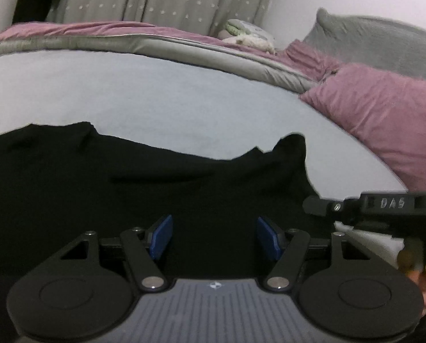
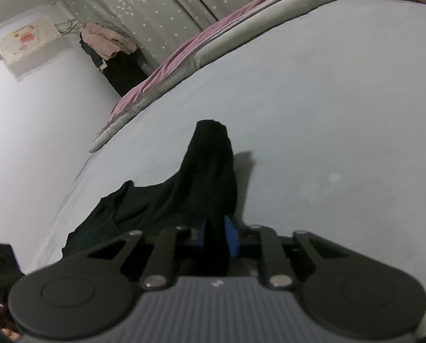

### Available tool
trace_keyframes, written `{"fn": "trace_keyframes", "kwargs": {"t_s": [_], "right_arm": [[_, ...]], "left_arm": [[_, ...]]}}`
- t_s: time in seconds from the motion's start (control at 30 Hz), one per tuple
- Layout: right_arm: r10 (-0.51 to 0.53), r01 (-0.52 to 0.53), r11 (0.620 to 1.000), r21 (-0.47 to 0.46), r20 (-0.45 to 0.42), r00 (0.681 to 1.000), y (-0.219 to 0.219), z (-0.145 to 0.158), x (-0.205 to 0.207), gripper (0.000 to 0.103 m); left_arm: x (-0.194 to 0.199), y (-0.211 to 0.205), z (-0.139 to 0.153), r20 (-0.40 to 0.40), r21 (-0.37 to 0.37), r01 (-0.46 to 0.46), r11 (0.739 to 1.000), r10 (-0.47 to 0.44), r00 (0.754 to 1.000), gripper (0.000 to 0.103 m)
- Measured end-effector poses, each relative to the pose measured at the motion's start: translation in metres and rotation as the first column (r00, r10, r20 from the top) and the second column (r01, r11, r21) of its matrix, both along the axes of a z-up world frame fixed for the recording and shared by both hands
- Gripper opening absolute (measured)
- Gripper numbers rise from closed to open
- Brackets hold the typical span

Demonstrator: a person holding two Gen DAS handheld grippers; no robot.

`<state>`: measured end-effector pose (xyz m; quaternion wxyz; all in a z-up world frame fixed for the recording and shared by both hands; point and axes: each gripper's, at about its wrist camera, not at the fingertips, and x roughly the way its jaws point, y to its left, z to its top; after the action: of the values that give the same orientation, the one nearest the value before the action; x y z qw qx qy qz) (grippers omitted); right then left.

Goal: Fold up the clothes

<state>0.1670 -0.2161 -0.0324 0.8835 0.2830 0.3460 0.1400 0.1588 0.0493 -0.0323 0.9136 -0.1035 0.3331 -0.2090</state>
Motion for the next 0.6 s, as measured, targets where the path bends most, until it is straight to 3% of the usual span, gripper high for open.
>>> {"fn": "trace_keyframes", "kwargs": {"t_s": [0.13,0.33,0.43,0.6], "right_arm": [[0.023,-0.022,0.999,-0.027,0.041,0.999,0.016,0.010,-0.003,0.009],[0.156,-0.152,0.986,-0.074,0.049,0.987,0.047,0.013,-0.004,0.009],[0.223,-0.217,0.971,-0.098,0.049,0.974,0.062,0.014,-0.004,0.009],[0.325,-0.316,0.939,-0.134,0.048,0.945,0.085,0.016,-0.006,0.010]], "left_arm": [[0.005,0.016,-0.003,-0.037,-0.146,0.016,0.989,-0.021,0.999,0.063],[0.011,0.038,-0.005,-0.061,-0.305,0.012,0.952,-0.032,0.998,0.062],[0.010,0.040,-0.004,-0.041,-0.339,0.047,0.939,-0.065,0.997,0.062],[0.009,0.031,-0.005,-0.035,-0.329,0.115,0.937,-0.134,0.990,0.062]]}}
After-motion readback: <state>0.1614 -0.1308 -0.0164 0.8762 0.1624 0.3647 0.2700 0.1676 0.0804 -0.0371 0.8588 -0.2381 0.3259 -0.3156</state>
